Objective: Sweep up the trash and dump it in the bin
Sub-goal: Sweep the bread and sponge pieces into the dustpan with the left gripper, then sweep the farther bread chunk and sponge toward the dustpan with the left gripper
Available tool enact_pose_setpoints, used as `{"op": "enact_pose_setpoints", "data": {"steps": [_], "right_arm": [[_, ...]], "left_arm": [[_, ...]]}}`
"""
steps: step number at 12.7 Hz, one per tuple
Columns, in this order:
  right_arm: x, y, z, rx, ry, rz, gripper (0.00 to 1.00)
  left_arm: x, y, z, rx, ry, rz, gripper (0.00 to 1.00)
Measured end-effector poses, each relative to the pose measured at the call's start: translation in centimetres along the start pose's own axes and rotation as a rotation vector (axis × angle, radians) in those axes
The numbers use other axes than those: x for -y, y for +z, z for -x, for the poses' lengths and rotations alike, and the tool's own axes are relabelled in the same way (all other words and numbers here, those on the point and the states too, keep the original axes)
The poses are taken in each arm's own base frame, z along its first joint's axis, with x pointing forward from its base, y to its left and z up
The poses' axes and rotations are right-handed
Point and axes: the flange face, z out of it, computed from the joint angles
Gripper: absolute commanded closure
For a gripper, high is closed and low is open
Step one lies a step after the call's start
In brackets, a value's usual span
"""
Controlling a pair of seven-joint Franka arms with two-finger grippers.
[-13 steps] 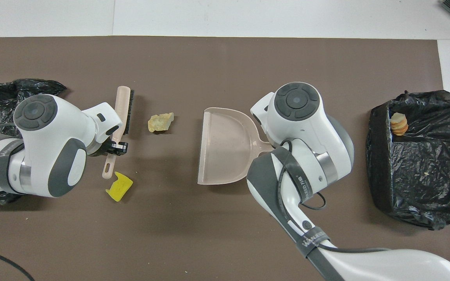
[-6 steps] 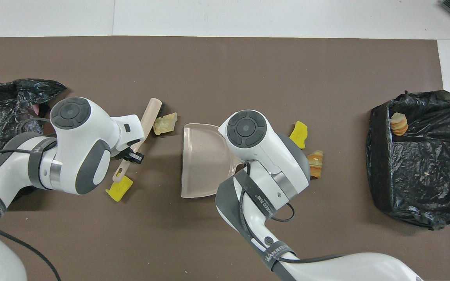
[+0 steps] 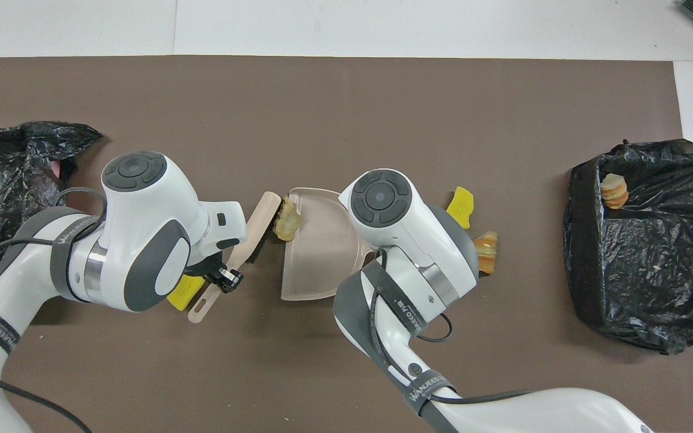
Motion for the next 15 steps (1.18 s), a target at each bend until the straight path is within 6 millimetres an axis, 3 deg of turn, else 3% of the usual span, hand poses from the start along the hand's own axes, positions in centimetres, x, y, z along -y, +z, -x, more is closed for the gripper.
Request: {"op": "enact_pose_setpoints", "data": {"steps": [3, 6, 11, 13, 15], "right_arm": [[0.0, 0.1, 0.0, 0.001, 0.001, -0.002, 1.00], [0.0, 0.1, 0.0, 0.002, 0.001, -0.002, 1.00], [0.8, 0.2, -0.7, 0.007, -0.017, -0.003, 1.00], [1.3, 0.3, -1.0, 0.009, -0.026, -0.003, 1.00], [1.9, 0.4, -1.2, 0.014, -0.035, -0.008, 1.00]], "left_arm": [[-4.4, -2.2, 1.1, -0.032, -0.018, 0.030, 1.00], [-5.1, -3.7, 2.0, -0.058, -0.151, 0.013, 1.00], [-1.3, -3.4, 3.0, -0.054, -0.648, -0.095, 1.00], [2.0, -2.7, 4.4, -0.038, -0.859, -0.089, 1.00], [6.6, -1.5, 7.4, -0.013, -0.989, -0.121, 1.00]]}}
